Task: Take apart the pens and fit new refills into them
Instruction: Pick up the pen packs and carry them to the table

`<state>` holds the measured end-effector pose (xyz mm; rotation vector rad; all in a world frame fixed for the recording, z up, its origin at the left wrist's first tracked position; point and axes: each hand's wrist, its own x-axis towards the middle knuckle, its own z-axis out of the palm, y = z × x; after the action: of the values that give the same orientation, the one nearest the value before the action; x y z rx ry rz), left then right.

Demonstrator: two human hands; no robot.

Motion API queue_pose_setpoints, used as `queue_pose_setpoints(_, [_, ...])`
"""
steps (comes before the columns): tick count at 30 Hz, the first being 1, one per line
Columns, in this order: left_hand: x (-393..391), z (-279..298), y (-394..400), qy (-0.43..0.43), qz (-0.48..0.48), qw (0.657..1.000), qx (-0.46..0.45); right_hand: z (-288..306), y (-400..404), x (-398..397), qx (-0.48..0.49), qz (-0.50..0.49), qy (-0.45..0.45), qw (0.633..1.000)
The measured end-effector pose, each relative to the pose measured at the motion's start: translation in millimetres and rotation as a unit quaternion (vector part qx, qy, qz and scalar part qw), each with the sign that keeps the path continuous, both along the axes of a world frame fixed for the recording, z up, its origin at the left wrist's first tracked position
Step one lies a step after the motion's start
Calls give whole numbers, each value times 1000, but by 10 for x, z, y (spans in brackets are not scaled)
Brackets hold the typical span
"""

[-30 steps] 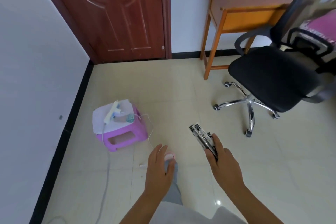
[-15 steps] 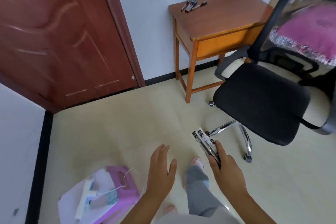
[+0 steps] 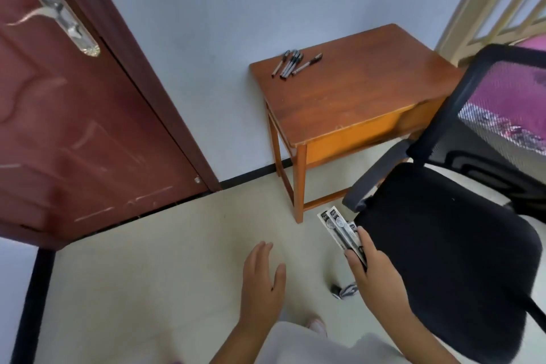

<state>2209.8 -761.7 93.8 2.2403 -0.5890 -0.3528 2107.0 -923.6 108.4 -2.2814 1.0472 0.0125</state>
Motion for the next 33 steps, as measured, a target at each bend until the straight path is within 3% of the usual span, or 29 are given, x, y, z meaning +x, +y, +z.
queue_pose_setpoints(7, [821,-68,-771,52,-4,998,28,5,-850,859,9,-15,-23,1000])
queue_pose_setpoints(20, [2922,78,-2479,24,-88,992,87,126,-2193,2472,30,-93,-20,995])
queue_pose_setpoints(33, [3276,-75,-3117,30,-91,990,100,-15,-2792,2843,15,-104,19,994])
